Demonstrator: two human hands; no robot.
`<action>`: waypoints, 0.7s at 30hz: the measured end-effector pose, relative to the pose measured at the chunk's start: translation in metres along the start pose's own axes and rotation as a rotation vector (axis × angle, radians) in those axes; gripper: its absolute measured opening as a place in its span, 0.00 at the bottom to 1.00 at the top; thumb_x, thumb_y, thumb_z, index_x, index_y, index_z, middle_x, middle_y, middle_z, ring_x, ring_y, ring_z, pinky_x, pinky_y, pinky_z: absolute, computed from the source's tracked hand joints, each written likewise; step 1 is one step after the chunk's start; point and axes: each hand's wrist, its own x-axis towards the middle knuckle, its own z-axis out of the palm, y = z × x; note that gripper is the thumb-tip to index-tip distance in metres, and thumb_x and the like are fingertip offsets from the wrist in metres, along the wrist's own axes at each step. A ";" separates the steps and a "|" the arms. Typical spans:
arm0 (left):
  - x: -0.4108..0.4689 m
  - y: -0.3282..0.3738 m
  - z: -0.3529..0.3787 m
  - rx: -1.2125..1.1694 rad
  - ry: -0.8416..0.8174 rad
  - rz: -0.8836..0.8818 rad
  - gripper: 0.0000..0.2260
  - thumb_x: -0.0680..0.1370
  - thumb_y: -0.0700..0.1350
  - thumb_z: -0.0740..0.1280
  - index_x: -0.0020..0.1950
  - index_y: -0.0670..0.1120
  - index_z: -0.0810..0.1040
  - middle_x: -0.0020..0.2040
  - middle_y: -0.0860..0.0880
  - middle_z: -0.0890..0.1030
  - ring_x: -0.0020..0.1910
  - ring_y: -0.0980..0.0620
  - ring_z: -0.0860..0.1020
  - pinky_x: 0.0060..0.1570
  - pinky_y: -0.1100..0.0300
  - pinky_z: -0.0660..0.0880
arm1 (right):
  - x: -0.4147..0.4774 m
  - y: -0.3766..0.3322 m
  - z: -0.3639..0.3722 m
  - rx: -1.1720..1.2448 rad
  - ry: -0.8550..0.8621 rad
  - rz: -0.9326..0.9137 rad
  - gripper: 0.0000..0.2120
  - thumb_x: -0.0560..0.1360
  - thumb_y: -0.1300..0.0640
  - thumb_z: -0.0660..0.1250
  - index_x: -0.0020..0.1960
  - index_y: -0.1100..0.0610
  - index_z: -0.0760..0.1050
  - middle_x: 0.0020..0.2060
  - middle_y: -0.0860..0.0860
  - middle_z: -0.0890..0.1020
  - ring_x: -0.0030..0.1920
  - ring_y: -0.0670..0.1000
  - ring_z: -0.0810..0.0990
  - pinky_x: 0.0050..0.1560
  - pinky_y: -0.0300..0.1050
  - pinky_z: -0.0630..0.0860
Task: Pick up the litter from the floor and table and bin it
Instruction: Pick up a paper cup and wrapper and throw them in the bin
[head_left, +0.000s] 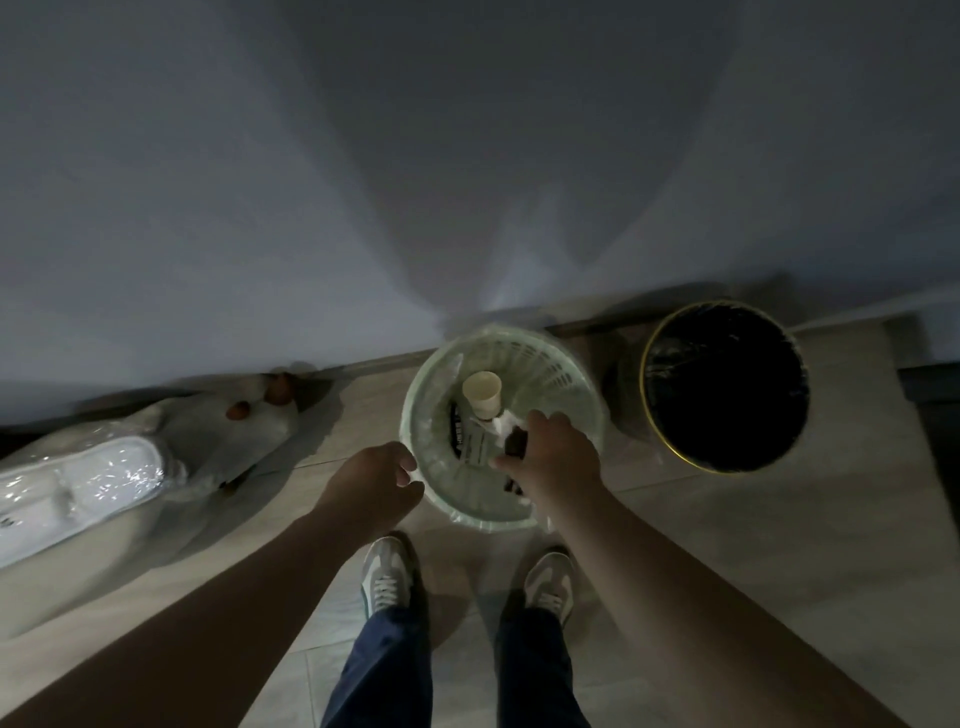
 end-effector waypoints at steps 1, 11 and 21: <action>0.000 -0.003 -0.002 -0.006 0.000 0.000 0.10 0.75 0.48 0.68 0.56 0.50 0.78 0.46 0.55 0.79 0.45 0.55 0.77 0.43 0.62 0.70 | 0.004 -0.004 -0.001 0.019 -0.021 -0.037 0.27 0.72 0.41 0.69 0.65 0.53 0.69 0.57 0.54 0.73 0.57 0.56 0.76 0.55 0.47 0.73; -0.022 -0.019 -0.032 0.011 -0.007 0.058 0.11 0.76 0.48 0.67 0.58 0.49 0.76 0.50 0.52 0.80 0.48 0.53 0.78 0.50 0.57 0.76 | -0.005 -0.013 -0.009 -0.157 -0.024 -0.256 0.28 0.76 0.52 0.66 0.73 0.51 0.62 0.67 0.55 0.69 0.64 0.55 0.73 0.60 0.47 0.72; -0.067 -0.013 -0.086 0.136 -0.014 0.190 0.14 0.77 0.49 0.66 0.62 0.50 0.74 0.55 0.52 0.78 0.50 0.55 0.75 0.49 0.63 0.71 | -0.058 -0.044 -0.046 -0.397 -0.001 -0.298 0.17 0.79 0.56 0.61 0.67 0.56 0.68 0.63 0.54 0.73 0.62 0.54 0.74 0.60 0.47 0.72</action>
